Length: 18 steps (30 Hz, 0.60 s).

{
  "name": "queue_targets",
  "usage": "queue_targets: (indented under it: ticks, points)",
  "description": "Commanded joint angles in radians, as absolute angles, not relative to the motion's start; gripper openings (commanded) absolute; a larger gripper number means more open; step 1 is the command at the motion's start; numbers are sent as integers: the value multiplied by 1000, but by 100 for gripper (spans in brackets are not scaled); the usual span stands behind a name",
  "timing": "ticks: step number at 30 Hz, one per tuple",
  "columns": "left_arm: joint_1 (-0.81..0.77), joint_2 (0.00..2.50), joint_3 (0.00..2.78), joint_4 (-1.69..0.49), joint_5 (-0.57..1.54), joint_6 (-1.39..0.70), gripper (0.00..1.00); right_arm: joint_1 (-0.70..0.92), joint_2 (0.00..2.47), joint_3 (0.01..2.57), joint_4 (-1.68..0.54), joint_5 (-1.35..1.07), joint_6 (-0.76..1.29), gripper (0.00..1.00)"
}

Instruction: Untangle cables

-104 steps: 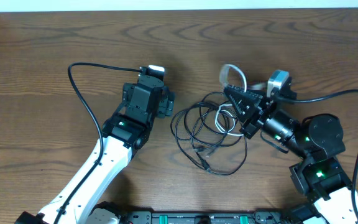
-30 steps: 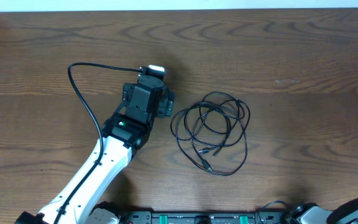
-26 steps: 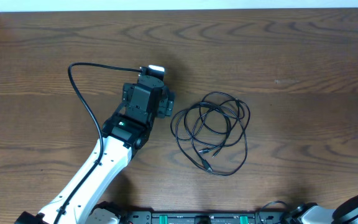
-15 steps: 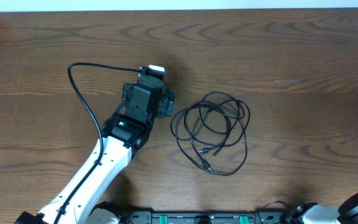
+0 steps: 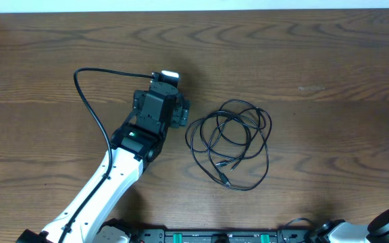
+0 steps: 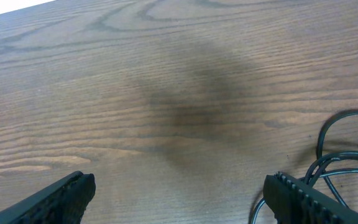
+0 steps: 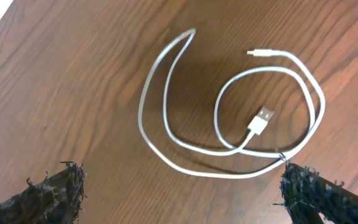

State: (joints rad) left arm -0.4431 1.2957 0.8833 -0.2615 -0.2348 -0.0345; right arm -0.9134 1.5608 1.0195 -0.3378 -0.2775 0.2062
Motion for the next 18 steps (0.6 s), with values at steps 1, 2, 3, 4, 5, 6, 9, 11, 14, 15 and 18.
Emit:
queue_targets:
  ticks: [1,2,3,4,5,6,9,11,14,15,18]
  points:
    - [-440,1287,894,-262,-244,-51,91,-915,1567,1035,-361,-347,262,99]
    - [-440,1287,894,-262,-244,-51,91,-915,1567,1035,-370,-371,265,99]
    - [-440,1287,894,-262,-244,-51,91,-914,1567,1035,-378,-390,270,99]
    - [-440,1287,894,-262,-244,-51,91,-912,1567,1035,-382,-404,269,99]
    - [-440,1287,894,-262,-244,-51,91,-907,1567,1035,-389,-413,269,99]
    - [-440,1287,894,-262,-244,-51,91,-900,1567,1035,-399,-420,269,99]
    - [-440,1287,894,-262,-244,-51,91,-873,1567,1035,-424,-422,268,99]
    - [-440,1287,894,-262,-244,-51,92,-842,1567,1035,-442,-421,268,99]
    - [-440,1287,894,-262,-244,-51,91,-786,1567,1035,-467,-421,268,99]
    - [-440,1287,894,-262,-244,-51,91,-756,1567,1035,-478,-420,268,99]
    - [-440,1287,894,-262,-244,-51,91,-686,1567,1035,-505,-403,260,99]
